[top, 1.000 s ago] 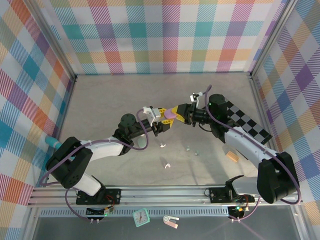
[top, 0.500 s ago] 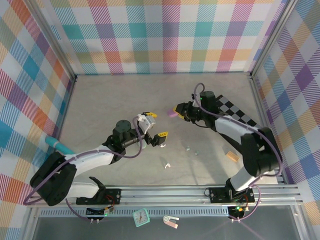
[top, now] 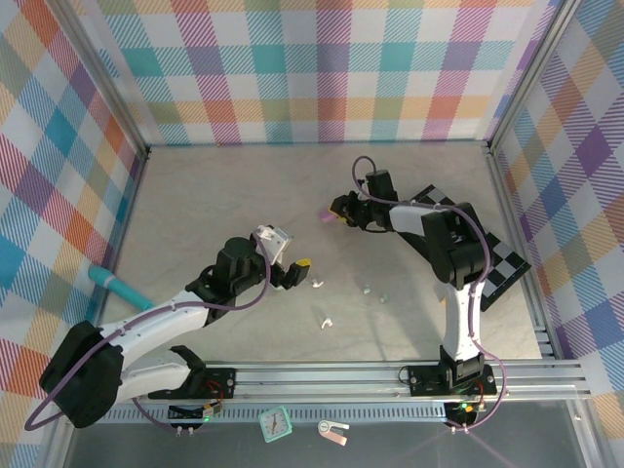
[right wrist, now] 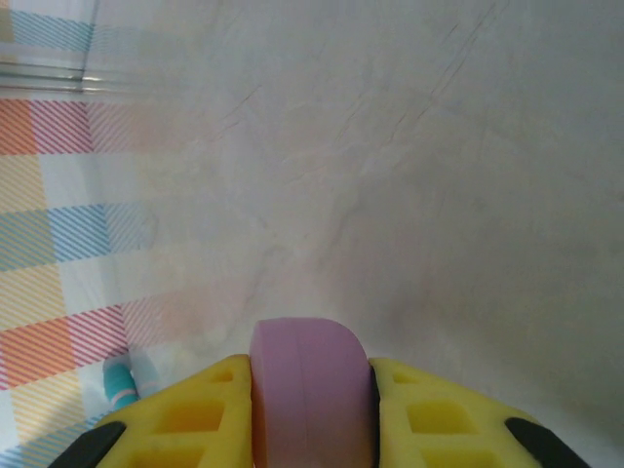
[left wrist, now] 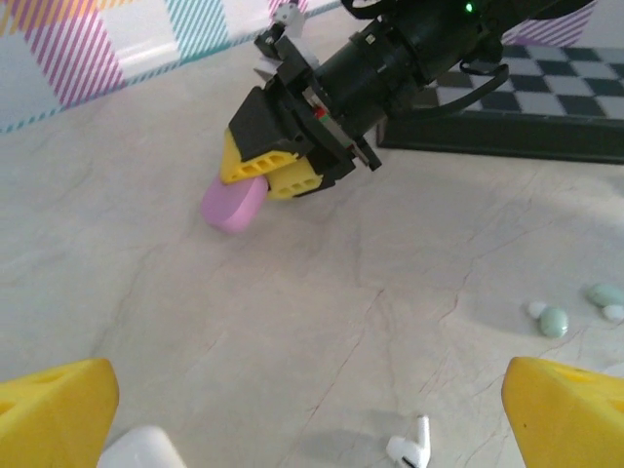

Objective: Insert wireless bluetooth earbuds into charging case

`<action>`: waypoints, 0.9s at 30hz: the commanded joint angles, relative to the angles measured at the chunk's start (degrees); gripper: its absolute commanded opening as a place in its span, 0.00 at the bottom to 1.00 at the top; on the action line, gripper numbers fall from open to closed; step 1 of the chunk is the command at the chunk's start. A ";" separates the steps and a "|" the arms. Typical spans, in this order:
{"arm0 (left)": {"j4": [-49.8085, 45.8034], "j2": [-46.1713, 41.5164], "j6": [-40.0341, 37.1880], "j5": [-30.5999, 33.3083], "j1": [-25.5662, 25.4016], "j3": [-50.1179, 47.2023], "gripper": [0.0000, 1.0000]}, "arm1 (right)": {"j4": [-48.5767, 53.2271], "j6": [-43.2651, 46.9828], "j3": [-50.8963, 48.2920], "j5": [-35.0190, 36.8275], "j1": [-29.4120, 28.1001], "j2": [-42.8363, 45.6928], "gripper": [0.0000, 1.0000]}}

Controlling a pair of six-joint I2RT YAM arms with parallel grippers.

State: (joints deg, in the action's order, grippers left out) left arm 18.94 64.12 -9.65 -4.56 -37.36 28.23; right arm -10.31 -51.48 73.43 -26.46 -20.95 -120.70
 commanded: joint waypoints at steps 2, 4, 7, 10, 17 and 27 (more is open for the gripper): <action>-6.87 -0.23 3.96 3.70 0.36 1.98 1.00 | 1.91 1.70 4.93 0.64 0.28 -3.20 0.28; -7.72 -0.06 6.18 4.59 0.32 2.18 1.00 | 2.97 2.72 6.28 0.17 0.28 -3.97 0.34; -9.51 -0.23 9.74 6.83 0.35 2.57 1.00 | 5.21 4.85 7.37 1.28 0.30 -3.85 0.44; -13.88 0.25 13.21 9.64 0.29 4.86 1.00 | 8.46 8.48 7.95 3.49 0.46 -2.10 0.59; -26.77 3.62 28.96 21.03 -0.17 12.12 1.00 | 18.96 20.05 7.43 9.68 0.74 5.79 0.81; -58.64 13.51 53.37 28.41 -1.61 27.70 1.00 | 21.04 26.81 -3.38 11.64 0.67 19.12 0.84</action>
State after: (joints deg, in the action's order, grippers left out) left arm -26.83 75.70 33.45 20.49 -37.87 53.01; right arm 8.51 -27.92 72.99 -15.84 -20.32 -103.61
